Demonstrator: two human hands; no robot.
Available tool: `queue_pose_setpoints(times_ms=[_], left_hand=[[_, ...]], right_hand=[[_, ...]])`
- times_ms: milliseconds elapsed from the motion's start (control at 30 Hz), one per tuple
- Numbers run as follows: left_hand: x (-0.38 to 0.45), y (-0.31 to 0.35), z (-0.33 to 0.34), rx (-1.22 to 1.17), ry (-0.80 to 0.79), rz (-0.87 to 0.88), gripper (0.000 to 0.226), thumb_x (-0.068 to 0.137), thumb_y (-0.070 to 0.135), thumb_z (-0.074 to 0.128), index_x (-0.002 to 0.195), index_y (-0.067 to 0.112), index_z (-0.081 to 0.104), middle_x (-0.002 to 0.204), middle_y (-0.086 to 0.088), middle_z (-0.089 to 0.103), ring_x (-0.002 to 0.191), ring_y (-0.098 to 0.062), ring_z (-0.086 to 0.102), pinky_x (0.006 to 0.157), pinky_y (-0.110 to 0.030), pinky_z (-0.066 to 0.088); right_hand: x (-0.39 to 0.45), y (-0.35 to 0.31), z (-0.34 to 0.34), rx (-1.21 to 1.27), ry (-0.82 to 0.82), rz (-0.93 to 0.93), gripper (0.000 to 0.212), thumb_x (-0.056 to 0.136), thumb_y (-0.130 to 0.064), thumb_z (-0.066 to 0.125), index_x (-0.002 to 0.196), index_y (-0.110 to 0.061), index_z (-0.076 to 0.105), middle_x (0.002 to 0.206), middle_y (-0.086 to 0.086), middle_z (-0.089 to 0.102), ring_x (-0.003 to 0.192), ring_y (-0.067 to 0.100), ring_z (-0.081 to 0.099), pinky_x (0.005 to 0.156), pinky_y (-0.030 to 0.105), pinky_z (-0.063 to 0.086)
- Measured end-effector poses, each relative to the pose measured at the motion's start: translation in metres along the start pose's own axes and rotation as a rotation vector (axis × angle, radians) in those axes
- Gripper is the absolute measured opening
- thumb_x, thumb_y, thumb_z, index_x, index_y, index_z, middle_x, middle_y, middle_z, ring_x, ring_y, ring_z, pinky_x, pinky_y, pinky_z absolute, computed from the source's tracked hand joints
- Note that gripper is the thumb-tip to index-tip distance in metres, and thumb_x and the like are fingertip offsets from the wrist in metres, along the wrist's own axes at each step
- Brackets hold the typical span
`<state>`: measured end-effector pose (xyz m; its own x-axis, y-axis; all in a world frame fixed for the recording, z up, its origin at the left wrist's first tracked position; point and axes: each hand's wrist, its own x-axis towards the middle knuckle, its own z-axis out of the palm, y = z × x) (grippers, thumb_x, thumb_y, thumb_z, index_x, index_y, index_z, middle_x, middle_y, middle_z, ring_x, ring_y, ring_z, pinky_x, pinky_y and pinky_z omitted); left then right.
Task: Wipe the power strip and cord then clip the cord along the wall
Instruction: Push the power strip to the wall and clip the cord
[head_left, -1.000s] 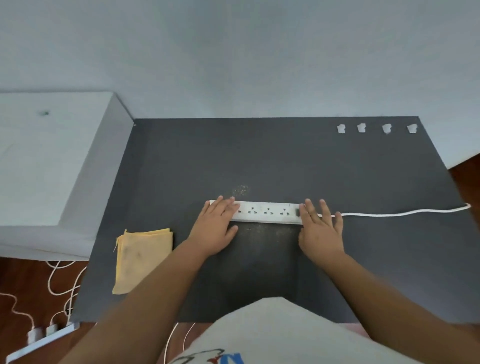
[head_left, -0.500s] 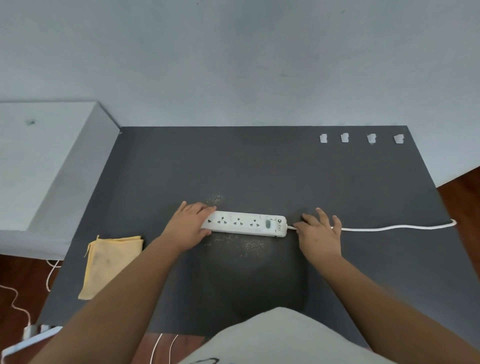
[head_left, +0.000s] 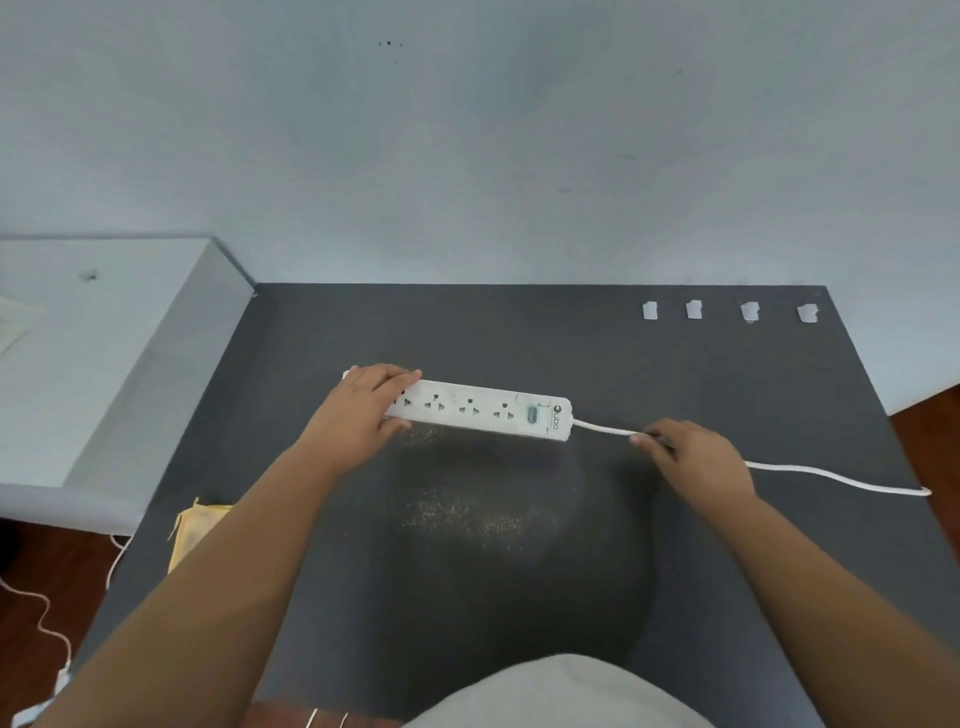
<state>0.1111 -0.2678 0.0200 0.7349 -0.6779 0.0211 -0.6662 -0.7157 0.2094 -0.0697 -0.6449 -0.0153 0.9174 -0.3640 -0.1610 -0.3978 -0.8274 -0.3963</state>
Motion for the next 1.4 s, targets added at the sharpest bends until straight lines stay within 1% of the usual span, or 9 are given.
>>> queue_pose_setpoints(times_ms=[100,367,567,733,933,1067,1167,1300,1400], left_hand=[[0.028,-0.008,-0.005,-0.022,-0.049,-0.01,0.062,0.086,0.03,0.065,0.142,0.022,0.04,0.136,-0.001,0.048,0.124,-0.025,0.045,0.114,-0.047,0.023],[0.104,-0.031,0.0,-0.1,-0.118,-0.126,0.064,0.086,0.029,0.064,0.144,0.022,0.037,0.137,-0.003,0.044,0.123,-0.027,0.042,0.108,-0.039,0.033],[0.155,-0.063,0.016,-0.151,-0.177,-0.188,0.065,0.085,0.026,0.065,0.144,0.023,0.037,0.136,-0.003,0.043,0.124,-0.026,0.043,0.108,-0.038,0.033],[0.192,-0.082,0.03,-0.143,-0.203,-0.205,0.066,0.084,0.027,0.067,0.144,0.023,0.037,0.138,-0.002,0.043,0.126,-0.024,0.043,0.109,-0.037,0.035],[0.218,-0.103,0.043,-0.133,-0.218,-0.232,0.067,0.083,0.027,0.068,0.143,0.022,0.039,0.139,-0.001,0.044,0.125,-0.023,0.044,0.108,-0.037,0.036],[0.218,-0.11,0.051,-0.194,-0.161,-0.249,0.065,0.081,0.025,0.07,0.14,0.02,0.044,0.139,0.001,0.044,0.125,-0.02,0.045,0.107,-0.032,0.036],[0.218,-0.112,0.056,-0.215,-0.05,-0.231,0.057,0.079,0.019,0.073,0.133,0.017,0.054,0.132,0.0,0.048,0.119,-0.021,0.048,0.104,-0.032,0.039],[0.219,-0.106,0.063,-0.185,0.092,-0.267,0.042,0.078,0.015,0.072,0.12,0.015,0.064,0.112,-0.004,0.055,0.105,-0.028,0.051,0.092,-0.038,0.048],[0.217,-0.102,0.066,-0.173,0.122,-0.304,0.04,0.078,0.014,0.071,0.117,0.015,0.066,0.108,-0.004,0.055,0.104,-0.028,0.05,0.085,-0.038,0.05]], right_hand=[[0.015,-0.001,-0.007,0.047,0.034,0.066,0.032,0.092,-0.05,0.049,0.095,-0.024,0.067,0.091,0.003,0.068,0.088,0.026,0.062,0.07,0.033,0.047],[0.08,-0.04,-0.007,0.183,0.158,0.279,0.034,0.092,-0.05,0.049,0.097,-0.022,0.067,0.086,0.006,0.07,0.086,0.032,0.063,0.066,0.033,0.045],[0.136,-0.056,0.001,0.194,0.133,0.355,0.032,0.093,-0.048,0.049,0.094,-0.023,0.068,0.08,0.004,0.067,0.075,0.026,0.057,0.065,0.032,0.045],[0.173,-0.064,0.01,0.193,0.126,0.4,0.033,0.093,-0.048,0.047,0.094,-0.021,0.066,0.083,0.006,0.069,0.081,0.03,0.062,0.066,0.032,0.045],[0.203,-0.073,0.033,0.194,0.118,0.452,0.035,0.094,-0.047,0.045,0.091,-0.019,0.065,0.076,0.002,0.062,0.072,0.026,0.054,0.065,0.031,0.043],[0.213,-0.075,0.041,0.198,0.14,0.457,0.035,0.095,-0.046,0.044,0.092,-0.018,0.065,0.079,0.005,0.065,0.072,0.026,0.052,0.064,0.031,0.04],[0.215,-0.075,0.045,0.204,0.145,0.461,0.035,0.095,-0.046,0.044,0.092,-0.018,0.065,0.074,0.002,0.059,0.072,0.025,0.05,0.063,0.031,0.039],[0.218,-0.075,0.049,0.202,0.152,0.46,0.034,0.094,-0.046,0.045,0.09,-0.018,0.063,0.073,0.001,0.058,0.07,0.025,0.051,0.062,0.031,0.04],[0.219,-0.076,0.049,0.196,0.143,0.456,0.034,0.094,-0.046,0.045,0.091,-0.018,0.062,0.076,0.004,0.063,0.07,0.025,0.05,0.062,0.031,0.039]])
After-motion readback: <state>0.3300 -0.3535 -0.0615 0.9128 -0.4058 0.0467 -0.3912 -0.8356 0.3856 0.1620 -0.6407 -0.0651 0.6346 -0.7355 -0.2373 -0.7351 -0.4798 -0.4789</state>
